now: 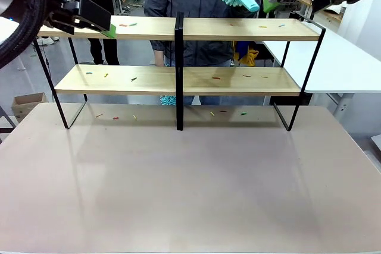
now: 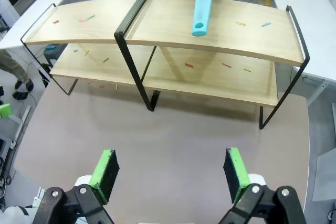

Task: Clean the shelves.
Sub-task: Pick up the Duster when the human hands it over.

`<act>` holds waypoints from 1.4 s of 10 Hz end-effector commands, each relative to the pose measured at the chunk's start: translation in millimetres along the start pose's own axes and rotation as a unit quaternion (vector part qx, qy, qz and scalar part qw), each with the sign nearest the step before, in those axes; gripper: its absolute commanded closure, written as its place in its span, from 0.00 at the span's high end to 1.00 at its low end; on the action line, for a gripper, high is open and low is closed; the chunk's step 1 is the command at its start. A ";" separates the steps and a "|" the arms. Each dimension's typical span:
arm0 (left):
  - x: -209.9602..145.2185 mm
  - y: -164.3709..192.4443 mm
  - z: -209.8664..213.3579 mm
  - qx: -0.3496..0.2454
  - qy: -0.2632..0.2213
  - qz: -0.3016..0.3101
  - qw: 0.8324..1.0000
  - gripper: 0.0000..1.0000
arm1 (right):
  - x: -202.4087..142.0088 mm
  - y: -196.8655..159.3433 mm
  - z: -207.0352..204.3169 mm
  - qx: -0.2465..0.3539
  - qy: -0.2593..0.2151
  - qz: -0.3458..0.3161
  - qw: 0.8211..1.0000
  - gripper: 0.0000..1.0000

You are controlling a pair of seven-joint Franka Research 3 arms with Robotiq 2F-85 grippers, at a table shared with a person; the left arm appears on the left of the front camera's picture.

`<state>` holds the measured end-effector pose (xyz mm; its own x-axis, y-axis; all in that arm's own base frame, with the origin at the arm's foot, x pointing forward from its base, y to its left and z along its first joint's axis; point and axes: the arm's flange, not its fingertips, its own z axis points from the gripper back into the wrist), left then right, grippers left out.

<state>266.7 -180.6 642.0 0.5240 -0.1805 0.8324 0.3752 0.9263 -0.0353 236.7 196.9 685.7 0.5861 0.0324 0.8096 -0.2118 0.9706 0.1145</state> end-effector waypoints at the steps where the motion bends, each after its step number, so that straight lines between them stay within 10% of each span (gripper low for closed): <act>1: 0.2 1.1 1.1 0.002 0.000 -0.004 1.000 1.00 | 1.3 2.2 -2.6 -0.012 -0.006 -0.010 1.000 1.00; 14: 0.2 1.1 1.1 0.002 0.000 -0.004 1.000 1.00 | -14.7 -9.8 -5.8 -0.010 0.007 -0.003 1.000 1.00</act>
<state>266.7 -180.5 642.0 0.5240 -0.1805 0.8324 0.3752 0.9263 -0.0353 234.9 188.4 669.3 0.5989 0.0296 0.8003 -0.1927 0.9753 0.1080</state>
